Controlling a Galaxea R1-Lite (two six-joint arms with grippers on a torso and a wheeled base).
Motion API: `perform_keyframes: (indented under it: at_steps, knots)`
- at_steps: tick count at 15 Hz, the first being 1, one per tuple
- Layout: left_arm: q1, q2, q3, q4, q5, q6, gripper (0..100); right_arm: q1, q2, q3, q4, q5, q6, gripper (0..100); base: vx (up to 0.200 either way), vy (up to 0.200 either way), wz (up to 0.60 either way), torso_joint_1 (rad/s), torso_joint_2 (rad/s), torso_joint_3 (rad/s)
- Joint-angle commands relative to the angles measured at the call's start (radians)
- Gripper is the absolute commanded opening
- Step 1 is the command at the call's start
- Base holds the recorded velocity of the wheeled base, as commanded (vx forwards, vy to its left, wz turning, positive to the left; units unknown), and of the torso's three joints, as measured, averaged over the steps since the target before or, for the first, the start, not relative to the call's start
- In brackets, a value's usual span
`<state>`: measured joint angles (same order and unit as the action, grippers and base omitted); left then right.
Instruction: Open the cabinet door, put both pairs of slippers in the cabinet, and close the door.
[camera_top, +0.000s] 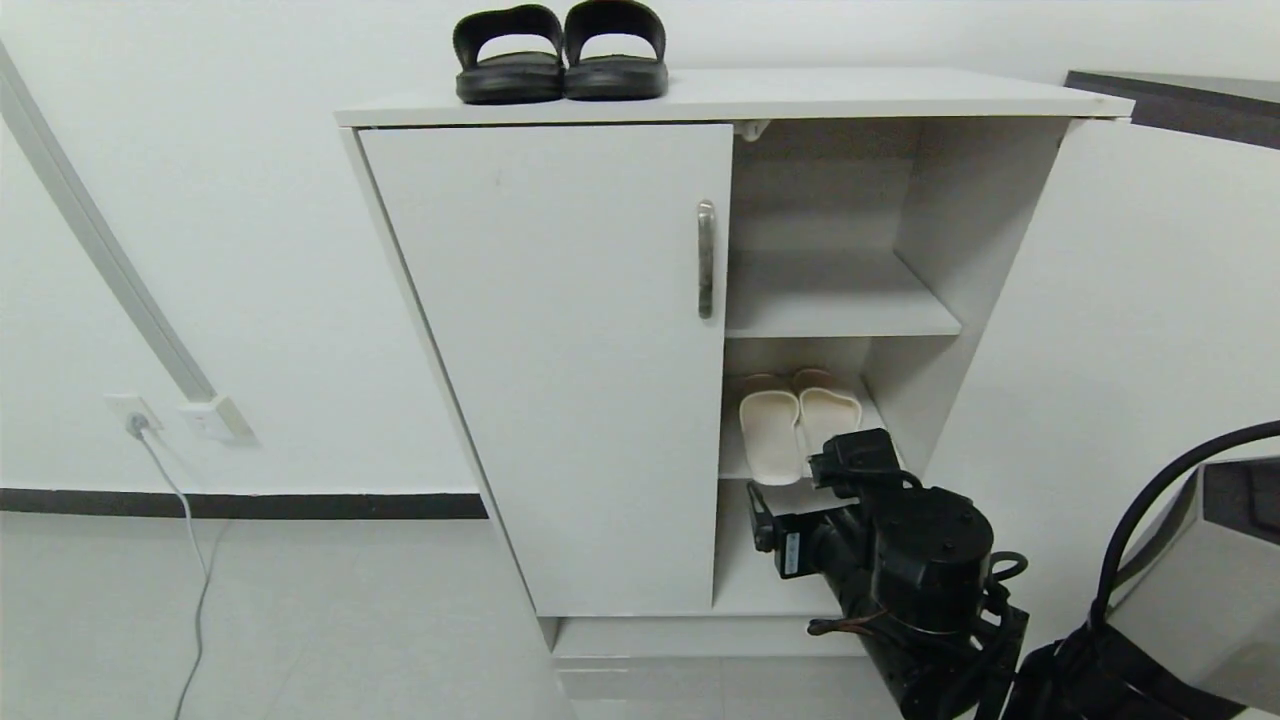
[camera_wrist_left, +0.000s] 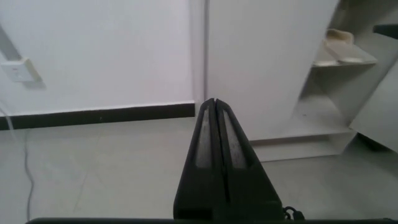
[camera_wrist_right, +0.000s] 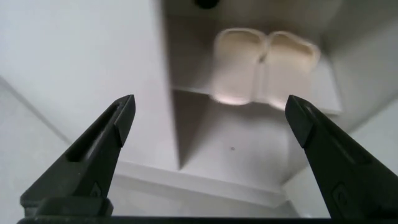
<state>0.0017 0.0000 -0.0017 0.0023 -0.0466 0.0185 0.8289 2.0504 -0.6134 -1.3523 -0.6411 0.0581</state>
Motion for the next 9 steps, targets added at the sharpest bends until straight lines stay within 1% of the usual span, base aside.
perform_keyframes:
  at_steps: [1, 4, 6, 9]
  knots:
    - [0.0, 0.0, 0.0, 0.001, 0.001, 0.0, 0, 0.001, 0.001, -0.003, -0.01, 0.001, -0.001, 100, 0.0, 0.2, 0.0, 0.002, 0.0, 0.002]
    - [0.0, 0.0, 0.0, 0.001, 0.001, 0.0, 0, 0.001, 0.001, 0.001, -0.013, 0.001, -0.001, 100, 0.0, 0.2, 0.0, 0.002, 0.0, 0.002]
    - [0.0, 0.002, 0.0, 0.001, 0.001, 0.0, 0, -0.002, 0.008, 0.009, -0.056, 0.014, -0.001, 100, 0.0, 0.2, 0.0, -0.002, 0.0, 0.0]
    - [0.0, 0.0, 0.0, 0.001, 0.001, -0.002, 0, -0.005, 0.01, 0.009, -0.07, 0.014, -0.003, 100, 0.0, 0.2, 0.0, -0.001, 0.01, 0.002]
